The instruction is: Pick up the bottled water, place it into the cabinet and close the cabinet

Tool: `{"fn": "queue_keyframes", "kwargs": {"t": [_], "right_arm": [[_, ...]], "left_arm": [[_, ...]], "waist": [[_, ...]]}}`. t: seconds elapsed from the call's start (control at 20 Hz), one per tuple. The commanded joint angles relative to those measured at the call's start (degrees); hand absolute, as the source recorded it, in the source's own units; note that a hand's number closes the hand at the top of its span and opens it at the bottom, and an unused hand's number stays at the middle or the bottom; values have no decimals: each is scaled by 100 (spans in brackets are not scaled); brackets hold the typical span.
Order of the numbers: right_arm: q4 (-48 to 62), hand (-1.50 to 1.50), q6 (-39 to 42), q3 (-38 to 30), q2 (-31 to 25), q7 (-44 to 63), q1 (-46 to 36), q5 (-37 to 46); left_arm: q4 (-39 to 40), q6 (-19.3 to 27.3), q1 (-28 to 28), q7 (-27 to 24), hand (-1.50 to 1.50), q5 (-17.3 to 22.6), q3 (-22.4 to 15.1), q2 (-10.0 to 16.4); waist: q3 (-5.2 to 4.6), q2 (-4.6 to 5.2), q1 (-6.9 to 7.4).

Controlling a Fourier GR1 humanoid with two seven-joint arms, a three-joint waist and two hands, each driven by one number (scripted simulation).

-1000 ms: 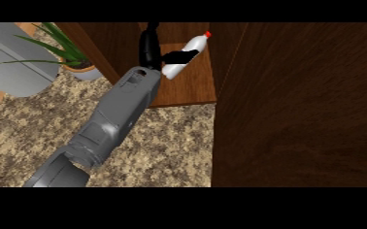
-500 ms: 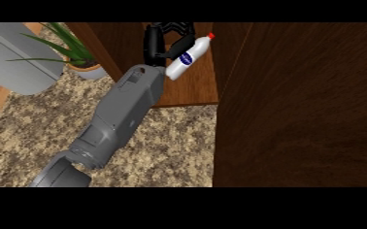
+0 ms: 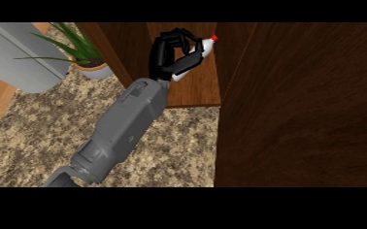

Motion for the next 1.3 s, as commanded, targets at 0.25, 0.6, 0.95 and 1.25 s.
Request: {"fn": "queue_keyframes", "kwargs": {"t": [0.25, 0.6, 0.95, 1.25], "right_arm": [[-942, -150, -317, 365, -72, 521, 277, 264], [-837, -150, -577, 504, -46, 433, 172, 567], [-759, -150, -447, 705, -511, 264, 356, 814], [-877, 150, 110, 594, -1503, 436, -301, 1404]], "left_arm": [[-2065, -784, 1736, 448, -150, 700, -1323, -2], [-3816, -196, 3413, 452, -150, 358, -1977, 260], [-5474, -331, 5254, 240, -150, 404, -1984, 1668], [-6054, -1108, 5952, -30, -150, 580, -1779, 2553]], "waist": [[-6, -87, 299], [-1, -86, 448], [-3, -89, 461], [-30, -90, 540]]}}
